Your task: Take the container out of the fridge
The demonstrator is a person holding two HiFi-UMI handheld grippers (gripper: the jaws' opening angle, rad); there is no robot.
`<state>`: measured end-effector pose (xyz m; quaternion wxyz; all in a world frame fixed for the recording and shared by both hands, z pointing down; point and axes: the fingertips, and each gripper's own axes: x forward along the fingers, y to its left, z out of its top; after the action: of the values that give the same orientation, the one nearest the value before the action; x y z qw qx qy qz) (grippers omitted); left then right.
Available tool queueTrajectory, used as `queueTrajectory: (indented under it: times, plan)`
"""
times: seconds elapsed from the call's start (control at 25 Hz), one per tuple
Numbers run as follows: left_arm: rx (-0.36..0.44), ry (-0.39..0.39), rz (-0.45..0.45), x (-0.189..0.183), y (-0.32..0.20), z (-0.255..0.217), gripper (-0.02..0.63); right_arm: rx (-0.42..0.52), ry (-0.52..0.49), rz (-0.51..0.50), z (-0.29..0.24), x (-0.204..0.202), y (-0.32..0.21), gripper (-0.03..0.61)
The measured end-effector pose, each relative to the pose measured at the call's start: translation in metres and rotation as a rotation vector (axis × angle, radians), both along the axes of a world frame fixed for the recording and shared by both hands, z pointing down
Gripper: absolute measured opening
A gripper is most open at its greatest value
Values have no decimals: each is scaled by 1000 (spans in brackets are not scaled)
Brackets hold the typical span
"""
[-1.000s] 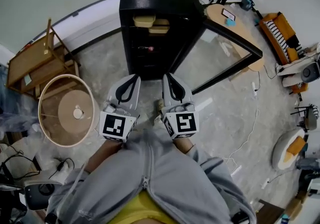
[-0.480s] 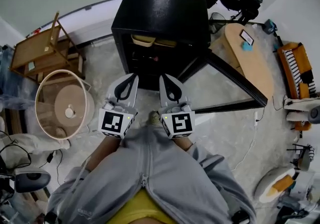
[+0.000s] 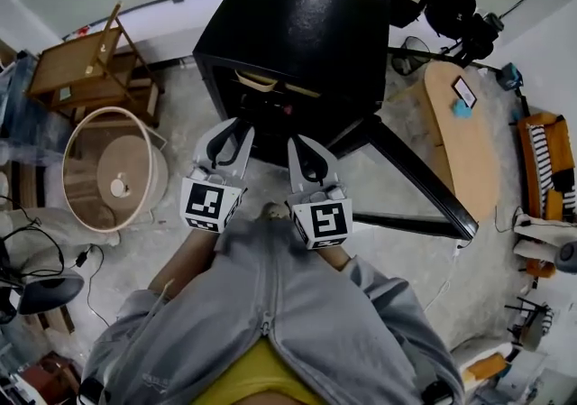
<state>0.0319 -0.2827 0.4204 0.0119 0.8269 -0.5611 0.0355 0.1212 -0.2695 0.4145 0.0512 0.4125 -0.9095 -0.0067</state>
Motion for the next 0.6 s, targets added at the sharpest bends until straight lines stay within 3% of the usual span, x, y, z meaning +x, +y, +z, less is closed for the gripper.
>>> queueTrajectory:
  times: [0.12, 0.32, 0.6]
  plan:
    - [-25, 1, -14, -3, -14, 15, 105, -15, 2, -7, 8, -1, -4, 0]
    - [-93, -22, -38, -11, -49, 50, 251, -26, 15, 4, 12, -7, -15, 0]
    - [-119, -57, -55, -15, -92, 81, 315, -4, 29, 21, 9, -11, -32, 0]
